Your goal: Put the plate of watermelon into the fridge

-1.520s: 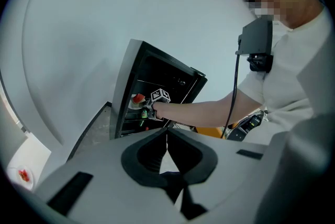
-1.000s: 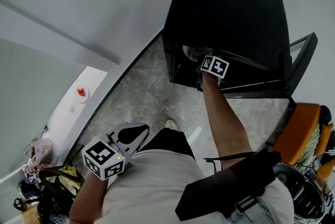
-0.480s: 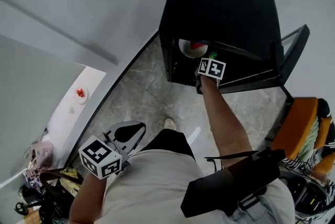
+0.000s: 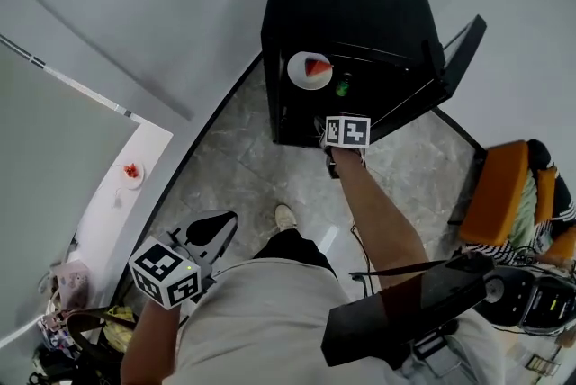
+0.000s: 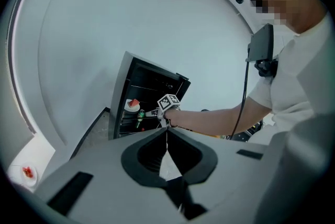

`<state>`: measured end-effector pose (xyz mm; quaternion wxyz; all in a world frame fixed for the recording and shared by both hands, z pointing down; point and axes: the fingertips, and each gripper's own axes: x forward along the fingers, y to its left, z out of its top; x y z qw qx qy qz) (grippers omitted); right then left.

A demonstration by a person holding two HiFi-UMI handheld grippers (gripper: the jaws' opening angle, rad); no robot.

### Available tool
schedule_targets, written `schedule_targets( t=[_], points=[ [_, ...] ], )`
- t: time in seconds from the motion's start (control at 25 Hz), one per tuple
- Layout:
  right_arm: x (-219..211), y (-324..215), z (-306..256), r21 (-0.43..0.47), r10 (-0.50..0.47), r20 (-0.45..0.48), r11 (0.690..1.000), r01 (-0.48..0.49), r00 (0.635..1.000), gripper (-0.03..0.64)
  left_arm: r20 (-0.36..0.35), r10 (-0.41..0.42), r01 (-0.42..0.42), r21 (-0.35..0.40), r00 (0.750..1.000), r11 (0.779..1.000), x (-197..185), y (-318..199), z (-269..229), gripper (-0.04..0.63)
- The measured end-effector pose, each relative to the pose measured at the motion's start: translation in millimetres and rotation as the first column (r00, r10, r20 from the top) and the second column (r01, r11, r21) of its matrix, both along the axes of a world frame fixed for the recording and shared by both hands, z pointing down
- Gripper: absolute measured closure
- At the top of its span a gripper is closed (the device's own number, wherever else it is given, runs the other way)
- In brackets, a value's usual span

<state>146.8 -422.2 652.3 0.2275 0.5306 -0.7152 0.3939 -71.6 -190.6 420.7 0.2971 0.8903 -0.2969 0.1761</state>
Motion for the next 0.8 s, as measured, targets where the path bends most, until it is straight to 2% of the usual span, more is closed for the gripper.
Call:
schedule_targets(
  t=[0.08, 0.28, 0.44, 0.6, 0.8],
  points=[
    [-6.9, 26.0, -14.3, 0.015, -0.012, -0.001, 1.000, 0.012, 1.000, 0.445, 0.000, 0.004, -0.004, 0.018, 1.000, 1.000, -9.2, 18.8, -4.9, 0.583],
    [-29.3, 95.5, -46.5, 0.033, -0.060, 0.004, 0.998, 0.060, 0.998, 0.583, -0.030, -0.001, 0.002, 0.034, 1.000, 0.999, -28.2, 60.2, -11.1, 0.583],
    [-52.8, 163.5, -68.5, 0.031, -0.122, 0.004, 0.992, 0.122, 0.993, 0.600, -0.021, -0.011, 0.012, 0.046, 1.000, 0.999, -43.7, 95.7, -10.0, 0.583],
    [-85.2, 231.7, -89.4, 0.049, -0.161, 0.013, 0.986, 0.160, 0.987, 0.601, -0.048, 0.015, -0.012, 0.065, 0.999, 0.998, -60.0, 137.8, -13.3, 0.583],
    [-129.7, 312.3, -104.9, 0.062, -0.244, 0.023, 0.968, 0.242, 0.969, 0.601, -0.047, 0.037, -0.033, 0.067, 0.998, 0.997, -79.5, 187.9, -5.6, 0.583]
  ],
)
